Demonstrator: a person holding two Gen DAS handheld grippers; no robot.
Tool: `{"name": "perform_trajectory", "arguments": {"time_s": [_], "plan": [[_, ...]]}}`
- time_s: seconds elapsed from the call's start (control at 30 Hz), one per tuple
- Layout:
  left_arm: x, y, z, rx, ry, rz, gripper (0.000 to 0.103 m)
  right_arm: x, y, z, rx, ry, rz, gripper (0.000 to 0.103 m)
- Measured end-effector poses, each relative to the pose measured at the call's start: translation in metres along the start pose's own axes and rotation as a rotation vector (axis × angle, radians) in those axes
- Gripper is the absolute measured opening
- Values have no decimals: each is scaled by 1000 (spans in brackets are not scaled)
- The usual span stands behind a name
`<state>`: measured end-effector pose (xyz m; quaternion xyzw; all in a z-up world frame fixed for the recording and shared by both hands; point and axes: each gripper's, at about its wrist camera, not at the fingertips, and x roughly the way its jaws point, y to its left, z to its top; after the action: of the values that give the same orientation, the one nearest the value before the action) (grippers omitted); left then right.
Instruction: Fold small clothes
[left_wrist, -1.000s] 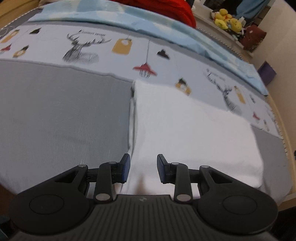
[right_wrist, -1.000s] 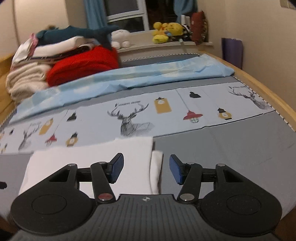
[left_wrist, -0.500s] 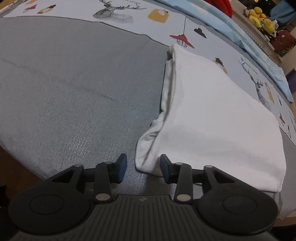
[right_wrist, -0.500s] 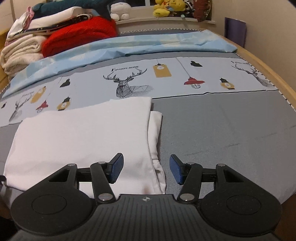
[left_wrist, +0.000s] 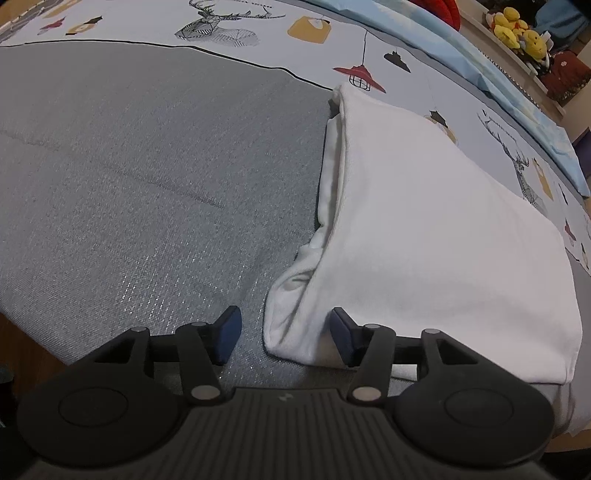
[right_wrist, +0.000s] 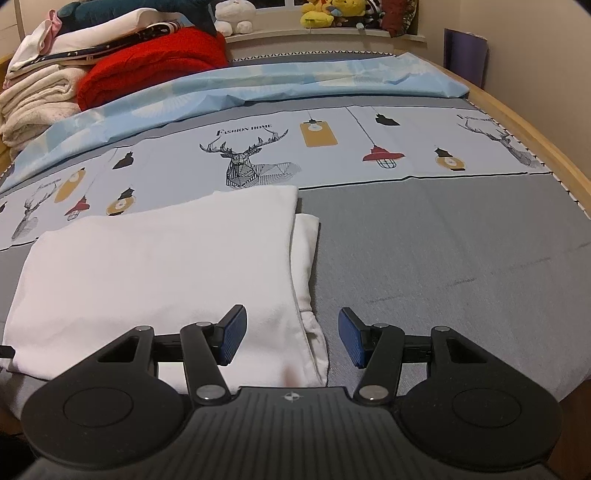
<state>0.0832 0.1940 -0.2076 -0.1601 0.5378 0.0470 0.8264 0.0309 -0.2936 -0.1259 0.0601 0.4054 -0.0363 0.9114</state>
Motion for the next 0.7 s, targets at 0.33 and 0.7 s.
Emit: {"name": "perform_trajectory", "arguments": {"time_s": [0.33,0.7], "plan": [[5,0,8,-10,-34,-23,49,-1,-5,-2,8,-3,-17,57],[-35,-4,7,19,-109,-121,8,-3,-6,-1,23,-16,-36,57]]}}
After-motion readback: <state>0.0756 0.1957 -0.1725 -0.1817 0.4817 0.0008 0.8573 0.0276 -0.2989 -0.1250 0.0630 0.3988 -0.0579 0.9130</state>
